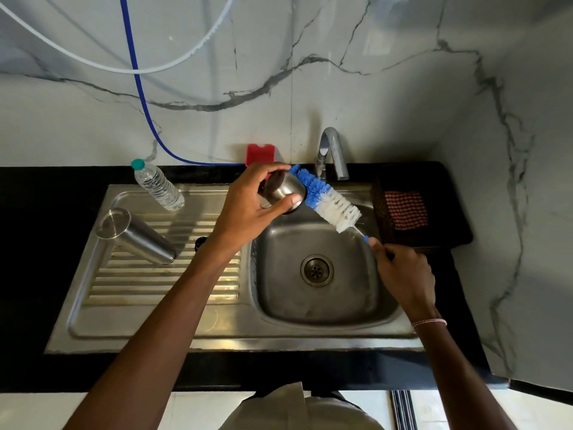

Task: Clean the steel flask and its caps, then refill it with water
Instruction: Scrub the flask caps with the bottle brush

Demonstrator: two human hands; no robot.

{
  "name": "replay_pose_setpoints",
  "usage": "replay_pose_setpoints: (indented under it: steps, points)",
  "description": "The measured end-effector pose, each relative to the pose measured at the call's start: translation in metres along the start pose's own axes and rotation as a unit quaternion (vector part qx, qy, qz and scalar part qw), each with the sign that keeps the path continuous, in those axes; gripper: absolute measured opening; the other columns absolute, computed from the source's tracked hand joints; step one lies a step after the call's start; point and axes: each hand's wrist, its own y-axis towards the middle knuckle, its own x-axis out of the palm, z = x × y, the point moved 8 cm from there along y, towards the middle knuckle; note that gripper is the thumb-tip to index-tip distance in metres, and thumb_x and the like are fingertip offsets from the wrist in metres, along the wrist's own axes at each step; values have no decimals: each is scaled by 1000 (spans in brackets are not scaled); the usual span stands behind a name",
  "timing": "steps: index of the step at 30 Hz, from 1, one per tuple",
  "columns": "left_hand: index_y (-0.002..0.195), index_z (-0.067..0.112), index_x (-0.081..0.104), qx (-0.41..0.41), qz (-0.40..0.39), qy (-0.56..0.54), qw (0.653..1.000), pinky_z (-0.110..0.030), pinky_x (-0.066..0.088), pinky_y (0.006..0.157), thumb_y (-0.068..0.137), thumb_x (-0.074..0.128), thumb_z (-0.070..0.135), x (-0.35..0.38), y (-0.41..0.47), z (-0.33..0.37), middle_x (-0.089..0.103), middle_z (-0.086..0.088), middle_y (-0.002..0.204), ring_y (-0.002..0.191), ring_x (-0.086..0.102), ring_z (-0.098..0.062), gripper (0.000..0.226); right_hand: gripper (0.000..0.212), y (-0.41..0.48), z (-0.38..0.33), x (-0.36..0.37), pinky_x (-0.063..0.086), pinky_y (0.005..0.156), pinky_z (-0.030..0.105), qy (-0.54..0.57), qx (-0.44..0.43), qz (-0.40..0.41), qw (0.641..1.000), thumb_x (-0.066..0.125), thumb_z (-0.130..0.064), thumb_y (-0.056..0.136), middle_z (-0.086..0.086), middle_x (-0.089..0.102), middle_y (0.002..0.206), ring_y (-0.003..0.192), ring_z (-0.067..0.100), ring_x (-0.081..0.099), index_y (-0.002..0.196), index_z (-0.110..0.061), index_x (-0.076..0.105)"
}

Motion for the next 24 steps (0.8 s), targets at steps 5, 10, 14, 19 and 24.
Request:
replay_pose_setpoints:
  steps: [5,10,14,19,24]
  points:
    - [130,23,62,-64,-44,59,995,-38,60,90,81,77,56,13,-19,-36,66,-1,124,103,66,-12,61,65,-5,-6,10,35,52,29,23,2,-12,1000,39,-75,91,-5,59,58,55,13,52,61,-20,57]
    - [126,30,64,-152,-61,68,984,-37,58,85,73,75,65,29,-59,-87,62,4,115,93,66,-14,64,65,-13,-3,27,37,51,27,20,22,-54,998,39,-74,90,-4,61,59,56,12,57,66,-19,63]
    - [121,28,65,-209,-76,114,968,-27,50,85,64,90,50,35,-83,-117,60,2,114,98,62,-13,66,64,-22,-3,43,35,51,26,43,44,-84,995,42,-71,92,-2,62,59,58,13,59,67,-18,65]
    - [121,32,68,-258,-123,170,943,-24,44,87,61,94,29,39,-106,-150,59,0,117,108,60,-17,66,61,-36,-6,66,35,52,24,22,64,-114,991,44,-68,94,-2,62,61,57,9,54,69,-18,67]
    - [124,27,70,-263,-69,214,938,-33,54,91,65,90,15,-3,-74,-176,58,-5,121,102,64,-23,64,63,-40,-6,76,38,52,26,25,73,-116,990,45,-68,94,0,61,58,57,14,58,63,-15,62]
